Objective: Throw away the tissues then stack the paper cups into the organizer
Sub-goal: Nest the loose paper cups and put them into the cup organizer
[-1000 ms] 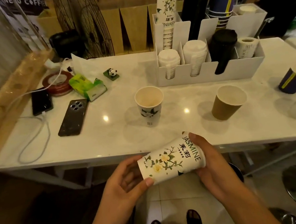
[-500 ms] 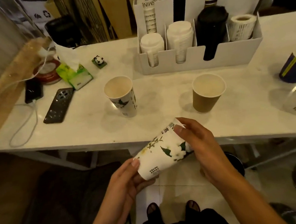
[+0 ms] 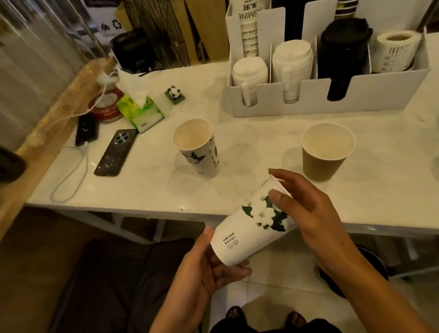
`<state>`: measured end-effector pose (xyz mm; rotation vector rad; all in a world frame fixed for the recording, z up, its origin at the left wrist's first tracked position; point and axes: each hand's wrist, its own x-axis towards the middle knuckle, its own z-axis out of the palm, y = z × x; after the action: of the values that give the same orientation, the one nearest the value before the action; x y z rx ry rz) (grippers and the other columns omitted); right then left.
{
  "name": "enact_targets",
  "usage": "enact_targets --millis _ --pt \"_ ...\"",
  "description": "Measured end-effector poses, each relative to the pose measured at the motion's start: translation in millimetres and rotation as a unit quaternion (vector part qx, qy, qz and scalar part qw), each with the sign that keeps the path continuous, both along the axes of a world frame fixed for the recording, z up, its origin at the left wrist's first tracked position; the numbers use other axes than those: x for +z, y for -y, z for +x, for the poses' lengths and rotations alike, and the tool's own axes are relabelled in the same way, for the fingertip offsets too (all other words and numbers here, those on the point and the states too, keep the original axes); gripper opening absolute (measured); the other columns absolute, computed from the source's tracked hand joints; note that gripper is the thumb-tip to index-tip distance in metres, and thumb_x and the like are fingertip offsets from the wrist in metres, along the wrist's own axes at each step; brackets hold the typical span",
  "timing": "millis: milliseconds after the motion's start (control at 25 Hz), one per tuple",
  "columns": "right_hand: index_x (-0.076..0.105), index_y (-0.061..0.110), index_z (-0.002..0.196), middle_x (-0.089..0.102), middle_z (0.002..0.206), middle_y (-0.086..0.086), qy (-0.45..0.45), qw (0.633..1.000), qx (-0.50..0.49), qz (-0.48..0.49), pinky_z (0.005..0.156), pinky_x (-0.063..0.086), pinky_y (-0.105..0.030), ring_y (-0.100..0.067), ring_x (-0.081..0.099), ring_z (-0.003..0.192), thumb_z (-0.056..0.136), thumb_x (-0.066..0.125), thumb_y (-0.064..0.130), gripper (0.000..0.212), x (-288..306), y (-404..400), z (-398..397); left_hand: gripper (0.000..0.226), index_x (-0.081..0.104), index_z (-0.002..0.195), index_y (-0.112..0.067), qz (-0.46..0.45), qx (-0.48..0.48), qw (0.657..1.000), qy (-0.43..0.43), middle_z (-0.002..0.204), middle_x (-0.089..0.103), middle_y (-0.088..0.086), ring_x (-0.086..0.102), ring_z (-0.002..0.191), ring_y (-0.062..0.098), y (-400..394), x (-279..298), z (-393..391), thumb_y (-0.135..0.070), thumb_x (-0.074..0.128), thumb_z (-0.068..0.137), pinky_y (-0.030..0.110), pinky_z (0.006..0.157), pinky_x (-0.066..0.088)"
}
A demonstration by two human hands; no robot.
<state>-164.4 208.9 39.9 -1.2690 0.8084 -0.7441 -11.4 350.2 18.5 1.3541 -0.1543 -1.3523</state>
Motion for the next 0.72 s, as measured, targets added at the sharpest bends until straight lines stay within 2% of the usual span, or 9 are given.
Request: enact_targets --millis 200,280,360,400,480,560,600,640,720 --pt "0.067 0.046 0.116 0.073 0.117 0.008 0.007 0.999 -0.024 0.031 0.076 0.061 -0.030 -0.009 0.072 0.100 0.068 0.070 0.061 0.050 4 13 14 0.063 0.070 0.118 -0.014 0.014 -0.005 0.996 0.088 0.107 0.074 0.026 0.075 0.085 0.038 6 -6 21 -0.060 0.032 0.097 0.037 0.074 0.062" --pt "0.068 0.042 0.117 0.075 0.112 0.008 0.022 0.998 -0.050 0.041 0.079 0.062 -0.032 -0.012 0.073 0.099 0.069 0.068 0.058 0.051 8 22 21 0.057 0.071 0.114 -0.014 0.013 0.033 0.980 0.193 0.103 0.077 0.014 0.074 0.093 0.035 14 -16 34 -0.057 0.039 0.095 0.035 0.078 0.062" --pt "0.070 0.040 0.116 0.076 0.111 0.007 0.038 0.995 -0.084 0.039 0.083 0.059 -0.035 -0.015 0.073 0.101 0.072 0.069 0.055 0.046 14 29 29 0.041 0.068 0.117 -0.020 0.024 0.063 0.937 0.343 0.107 0.076 0.002 0.071 0.103 0.024 29 -27 50 -0.050 0.055 0.092 0.037 0.087 0.059" --pt "0.070 0.038 0.117 0.076 0.112 0.004 0.042 0.994 -0.098 0.034 0.085 0.058 -0.037 -0.016 0.072 0.103 0.073 0.071 0.056 0.047 17 33 35 0.046 0.061 0.125 -0.023 0.025 0.060 0.919 0.389 0.116 0.071 -0.002 0.067 0.109 0.019 40 -31 59 -0.050 0.062 0.088 0.040 0.092 0.057" --pt "0.069 0.034 0.119 0.075 0.114 0.001 0.050 0.991 -0.122 0.027 0.086 0.059 -0.036 -0.018 0.072 0.105 0.072 0.074 0.060 0.054 25 38 50 0.082 0.040 0.143 -0.028 0.026 0.045 0.912 0.407 0.136 0.055 -0.001 0.057 0.121 0.017 65 -40 83 -0.055 0.075 0.074 0.046 0.099 0.053" --pt "0.074 0.032 0.113 0.077 0.111 -0.002 0.071 0.985 -0.151 0.036 0.084 0.059 -0.032 -0.019 0.073 0.103 0.073 0.075 0.057 0.047 35 43 67 0.112 0.023 0.152 -0.029 0.003 0.013 0.911 0.413 0.149 0.042 0.000 0.048 0.132 0.021 92 -47 110 -0.059 0.082 0.061 0.050 0.105 0.048" --pt "0.076 0.033 0.107 0.077 0.108 -0.002 0.077 0.983 -0.164 0.042 0.081 0.059 -0.031 -0.019 0.073 0.101 0.072 0.077 0.056 0.042 41 45 76 0.116 0.019 0.153 -0.030 -0.024 -0.006 0.906 0.423 0.152 0.039 -0.003 0.046 0.135 0.020 104 -50 119 -0.057 0.086 0.061 0.049 0.106 0.046" --pt "0.077 0.034 0.102 0.078 0.105 -0.001 0.078 0.981 -0.174 0.045 0.078 0.060 -0.030 -0.019 0.074 0.099 0.069 0.077 0.059 0.041 47 45 86 0.115 0.018 0.151 -0.033 -0.059 -0.019 0.902 0.427 0.150 0.041 -0.011 0.047 0.134 0.014 114 -53 127 -0.051 0.089 0.062 0.043 0.106 0.048" --pt "0.074 0.033 0.102 0.079 0.103 0.000 0.073 0.974 -0.211 0.045 0.074 0.061 -0.029 -0.019 0.075 0.096 0.065 0.072 0.063 0.048 53 47 105 0.101 0.025 0.135 -0.056 -0.120 -0.029 0.905 0.406 0.129 0.050 -0.038 0.056 0.119 -0.005 129 -55 139 -0.042 0.092 0.061 0.017 0.088 0.054"
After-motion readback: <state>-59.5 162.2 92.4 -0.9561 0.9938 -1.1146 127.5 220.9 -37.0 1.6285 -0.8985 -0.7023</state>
